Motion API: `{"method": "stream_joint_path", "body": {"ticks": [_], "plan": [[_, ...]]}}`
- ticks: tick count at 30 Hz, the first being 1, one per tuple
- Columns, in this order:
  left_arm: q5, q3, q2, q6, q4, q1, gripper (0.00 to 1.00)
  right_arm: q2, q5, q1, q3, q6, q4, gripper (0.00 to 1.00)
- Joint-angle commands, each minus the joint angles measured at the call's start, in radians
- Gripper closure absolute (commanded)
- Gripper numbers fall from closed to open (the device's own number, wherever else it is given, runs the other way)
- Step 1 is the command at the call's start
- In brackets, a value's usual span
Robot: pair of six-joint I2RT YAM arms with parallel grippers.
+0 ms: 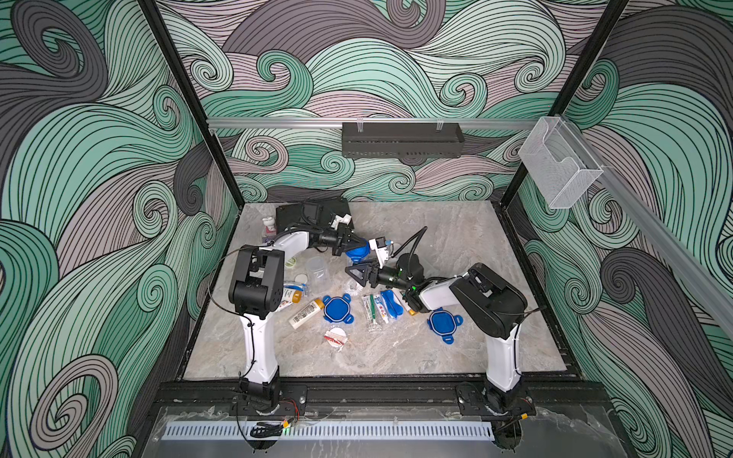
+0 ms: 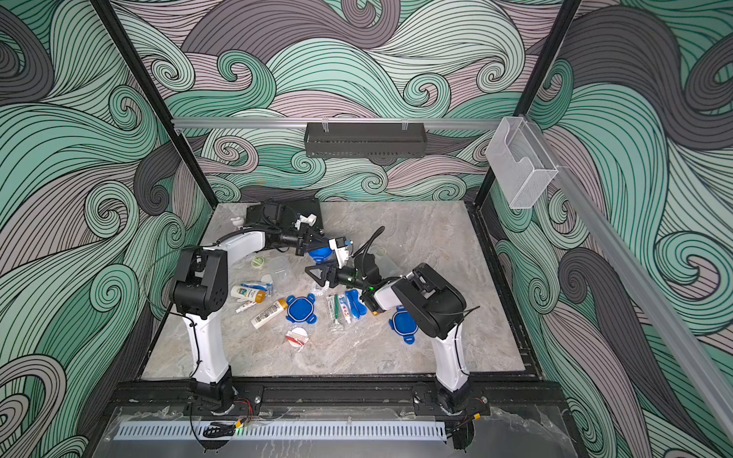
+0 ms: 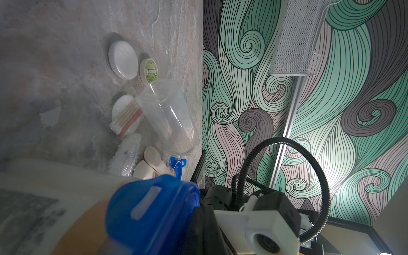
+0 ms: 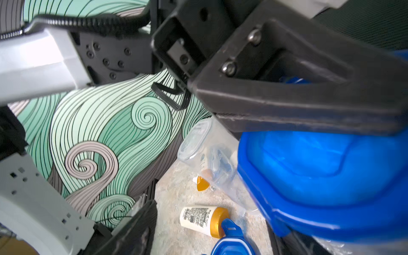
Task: Take out toiletry kits
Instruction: Unfasten the latch on the container.
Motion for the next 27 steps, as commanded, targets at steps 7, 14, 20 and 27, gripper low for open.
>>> {"method": "stream_joint_path", "body": {"ticks": [7, 14, 20, 27], "plan": [[-0.204, -0.050, 0.077, 0.021, -0.128, -0.007, 1.00, -0.187, -0.307, 0.042, -0.076, -0.340, 0.229, 0.17], [-0.194, -0.010, 0.048, 0.041, -0.166, -0.006, 1.00, -0.201, -0.229, -0.010, -0.097, -0.268, 0.078, 0.15], [-0.203, 0.124, -0.014, 0.159, -0.342, -0.005, 0.98, -0.231, -0.242, -0.159, -0.149, -0.074, -0.076, 0.18], [-0.217, 0.323, -0.048, 0.290, -0.587, -0.004, 0.69, -0.273, -0.146, -0.200, -0.106, -0.130, -0.313, 0.18]]}}
